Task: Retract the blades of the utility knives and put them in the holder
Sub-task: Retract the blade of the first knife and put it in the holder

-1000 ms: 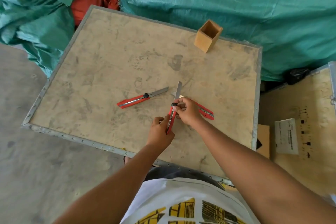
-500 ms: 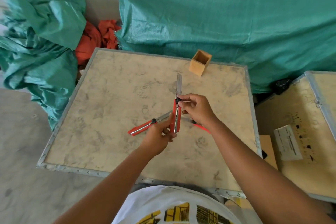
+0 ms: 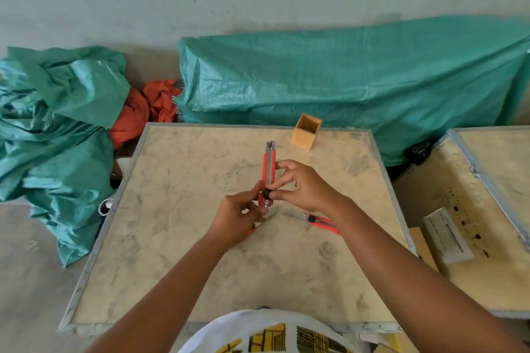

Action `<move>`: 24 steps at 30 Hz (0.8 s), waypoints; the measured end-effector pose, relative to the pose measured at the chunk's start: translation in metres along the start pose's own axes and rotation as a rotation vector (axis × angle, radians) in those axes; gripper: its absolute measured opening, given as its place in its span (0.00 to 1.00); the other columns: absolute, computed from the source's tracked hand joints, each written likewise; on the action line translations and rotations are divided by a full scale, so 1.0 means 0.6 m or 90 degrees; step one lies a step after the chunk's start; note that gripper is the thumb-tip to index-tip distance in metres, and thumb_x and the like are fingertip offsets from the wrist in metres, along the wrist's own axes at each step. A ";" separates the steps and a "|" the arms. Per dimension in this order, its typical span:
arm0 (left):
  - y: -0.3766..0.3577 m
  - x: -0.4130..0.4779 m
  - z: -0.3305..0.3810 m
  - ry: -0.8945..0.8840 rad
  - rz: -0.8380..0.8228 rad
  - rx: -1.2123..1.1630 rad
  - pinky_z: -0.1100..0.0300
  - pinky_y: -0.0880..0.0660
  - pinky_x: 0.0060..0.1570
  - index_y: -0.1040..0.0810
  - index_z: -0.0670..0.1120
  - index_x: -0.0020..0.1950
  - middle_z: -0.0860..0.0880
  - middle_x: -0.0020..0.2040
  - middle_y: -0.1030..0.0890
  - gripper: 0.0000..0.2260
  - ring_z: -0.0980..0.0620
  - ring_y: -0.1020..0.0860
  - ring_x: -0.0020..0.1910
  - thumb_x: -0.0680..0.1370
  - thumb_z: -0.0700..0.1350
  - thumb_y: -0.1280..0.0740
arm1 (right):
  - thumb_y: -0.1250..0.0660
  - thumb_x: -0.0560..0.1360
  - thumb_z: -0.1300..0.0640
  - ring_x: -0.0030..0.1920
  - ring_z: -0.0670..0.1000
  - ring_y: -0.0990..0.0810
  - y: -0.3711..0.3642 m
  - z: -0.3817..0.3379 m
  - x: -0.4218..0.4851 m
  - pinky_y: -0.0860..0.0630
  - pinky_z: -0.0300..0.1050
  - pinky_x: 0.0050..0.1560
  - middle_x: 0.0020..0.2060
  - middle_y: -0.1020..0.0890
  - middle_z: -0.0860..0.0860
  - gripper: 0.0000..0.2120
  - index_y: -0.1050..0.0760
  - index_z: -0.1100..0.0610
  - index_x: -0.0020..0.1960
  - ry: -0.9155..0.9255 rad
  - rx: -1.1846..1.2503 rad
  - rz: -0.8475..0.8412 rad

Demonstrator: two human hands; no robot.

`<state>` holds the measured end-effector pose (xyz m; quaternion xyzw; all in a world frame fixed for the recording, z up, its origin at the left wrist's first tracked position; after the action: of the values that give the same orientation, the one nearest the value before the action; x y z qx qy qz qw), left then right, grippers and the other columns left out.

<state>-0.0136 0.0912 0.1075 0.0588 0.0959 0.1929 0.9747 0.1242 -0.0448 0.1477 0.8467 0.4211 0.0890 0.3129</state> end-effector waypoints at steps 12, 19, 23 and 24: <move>0.050 0.010 0.042 -0.055 -0.057 0.002 0.50 0.16 0.50 0.22 0.61 0.61 0.56 0.39 0.14 0.27 0.53 0.17 0.38 0.75 0.30 0.29 | 0.21 0.70 0.54 0.54 0.36 0.24 -0.005 -0.061 -0.005 0.30 0.31 0.54 0.56 0.19 0.44 0.11 0.16 0.51 0.52 0.065 -0.016 0.102; 0.067 -0.003 0.051 -0.074 -0.083 0.005 0.55 0.16 0.48 0.23 0.50 0.67 0.53 0.42 0.13 0.25 0.42 0.16 0.42 0.74 0.30 0.29 | 0.21 0.70 0.53 0.54 0.32 0.25 -0.021 -0.078 -0.022 0.33 0.25 0.52 0.51 0.23 0.37 0.09 0.15 0.52 0.49 0.037 -0.020 0.152; 0.074 -0.010 0.054 -0.077 -0.093 -0.004 0.59 0.17 0.47 0.22 0.55 0.64 0.53 0.41 0.13 0.25 0.49 0.16 0.38 0.74 0.30 0.29 | 0.20 0.69 0.52 0.53 0.33 0.25 -0.033 -0.084 -0.034 0.31 0.27 0.51 0.54 0.20 0.40 0.13 0.16 0.49 0.53 0.049 -0.012 0.169; 0.075 -0.010 0.056 -0.078 -0.097 -0.005 0.60 0.17 0.47 0.21 0.55 0.63 0.52 0.42 0.13 0.25 0.49 0.16 0.39 0.74 0.30 0.28 | 0.21 0.70 0.53 0.54 0.32 0.25 -0.034 -0.084 -0.038 0.31 0.24 0.49 0.56 0.20 0.40 0.14 0.16 0.49 0.55 0.042 -0.004 0.172</move>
<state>-0.0285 0.1276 0.1478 0.0590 0.0398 0.1145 0.9909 0.0753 -0.0303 0.1775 0.8912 0.3131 0.1597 0.2869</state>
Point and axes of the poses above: each hand's wrist, its own x-axis towards the middle knuckle, its own y-axis out of the back of the hand, z = x × y, the point moved 1 cm from there along x, towards the middle knuckle
